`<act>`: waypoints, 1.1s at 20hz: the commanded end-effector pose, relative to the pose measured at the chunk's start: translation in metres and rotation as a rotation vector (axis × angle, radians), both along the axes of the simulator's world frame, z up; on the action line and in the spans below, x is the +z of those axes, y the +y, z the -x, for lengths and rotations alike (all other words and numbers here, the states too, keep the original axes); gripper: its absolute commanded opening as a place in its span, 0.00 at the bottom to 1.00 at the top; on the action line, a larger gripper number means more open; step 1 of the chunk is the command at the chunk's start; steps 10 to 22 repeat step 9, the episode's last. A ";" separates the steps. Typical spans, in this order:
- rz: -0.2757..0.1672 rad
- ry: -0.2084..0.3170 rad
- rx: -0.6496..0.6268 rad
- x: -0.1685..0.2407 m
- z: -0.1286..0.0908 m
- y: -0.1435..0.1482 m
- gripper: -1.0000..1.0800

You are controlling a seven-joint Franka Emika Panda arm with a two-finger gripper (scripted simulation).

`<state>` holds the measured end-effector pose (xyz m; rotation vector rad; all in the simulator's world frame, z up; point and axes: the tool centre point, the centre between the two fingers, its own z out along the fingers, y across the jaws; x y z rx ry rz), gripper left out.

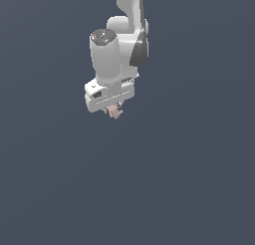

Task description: Pick up the object and move it to a goal position.

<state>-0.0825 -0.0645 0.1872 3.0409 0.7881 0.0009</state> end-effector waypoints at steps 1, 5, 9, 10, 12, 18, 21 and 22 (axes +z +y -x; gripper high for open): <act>0.000 0.000 0.001 0.008 0.008 -0.004 0.00; 0.000 0.000 0.001 0.016 0.015 -0.008 0.00; 0.000 0.000 0.001 0.019 0.018 -0.010 0.00; 0.000 0.000 0.001 0.019 0.018 -0.010 0.00; 0.000 0.000 0.001 0.019 0.018 -0.010 0.00; 0.000 0.000 0.001 0.019 0.018 -0.010 0.00; 0.000 0.000 0.001 0.019 0.018 -0.010 0.00; 0.000 0.000 0.001 0.019 0.018 -0.010 0.00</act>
